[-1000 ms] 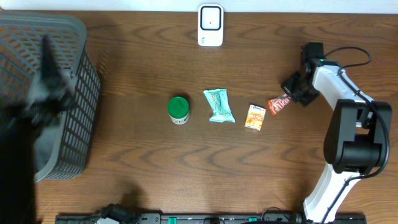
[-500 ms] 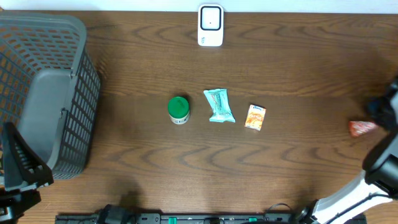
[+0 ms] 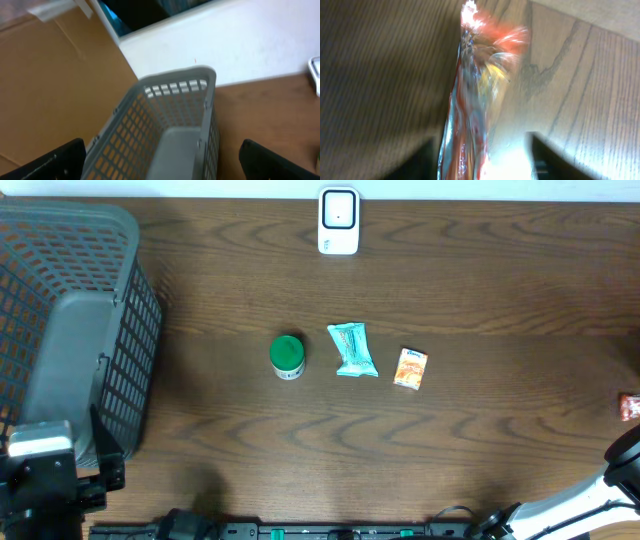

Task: Scan the item barcode
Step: 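Carry the bar to the right table edge and release it, then reach the right gripper to the orange Kleenex pack and grasp it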

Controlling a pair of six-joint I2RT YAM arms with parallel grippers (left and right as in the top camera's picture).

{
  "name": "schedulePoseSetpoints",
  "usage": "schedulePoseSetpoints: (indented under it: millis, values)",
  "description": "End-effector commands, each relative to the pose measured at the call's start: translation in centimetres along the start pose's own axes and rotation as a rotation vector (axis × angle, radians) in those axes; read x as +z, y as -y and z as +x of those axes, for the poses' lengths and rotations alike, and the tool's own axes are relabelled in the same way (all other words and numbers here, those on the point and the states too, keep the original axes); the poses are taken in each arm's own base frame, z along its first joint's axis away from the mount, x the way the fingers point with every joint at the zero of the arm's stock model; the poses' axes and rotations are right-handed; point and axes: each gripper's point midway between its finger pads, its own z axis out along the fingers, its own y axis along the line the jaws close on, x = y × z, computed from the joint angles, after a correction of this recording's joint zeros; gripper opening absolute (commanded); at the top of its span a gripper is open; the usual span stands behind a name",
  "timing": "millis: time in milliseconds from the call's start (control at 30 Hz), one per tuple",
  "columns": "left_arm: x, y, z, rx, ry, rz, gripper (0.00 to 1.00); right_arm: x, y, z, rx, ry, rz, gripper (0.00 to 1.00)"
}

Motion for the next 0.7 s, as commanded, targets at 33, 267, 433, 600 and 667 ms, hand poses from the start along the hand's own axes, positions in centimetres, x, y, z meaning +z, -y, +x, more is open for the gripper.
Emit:
schedulePoseSetpoints:
  millis: [33,267,433,600,667]
  values:
    - [0.3,-0.5,0.8,-0.003,-0.03,-0.047,0.98,-0.3,-1.1,-0.5,-0.069,0.013,-0.044,0.99]
    - [-0.1,-0.4,2.3,0.03,-0.08,-0.04,0.98,-6.1,-8.5,-1.5,-0.183,0.008,-0.23,0.99]
    - [-0.9,-2.5,-2.6,-0.027,0.124,-0.111,0.98,-11.6,-15.1,1.4,-0.303,-0.04,-0.369,0.99]
    - [-1.3,-3.4,-4.7,0.095,0.196,-0.161,0.98,-17.4,-22.0,10.5,-0.477,-0.192,-0.542,0.99]
    - [-1.3,-3.4,-4.8,0.22,0.189,-0.174,0.98,-19.7,-23.6,14.1,-0.565,-0.231,-0.573,0.99]
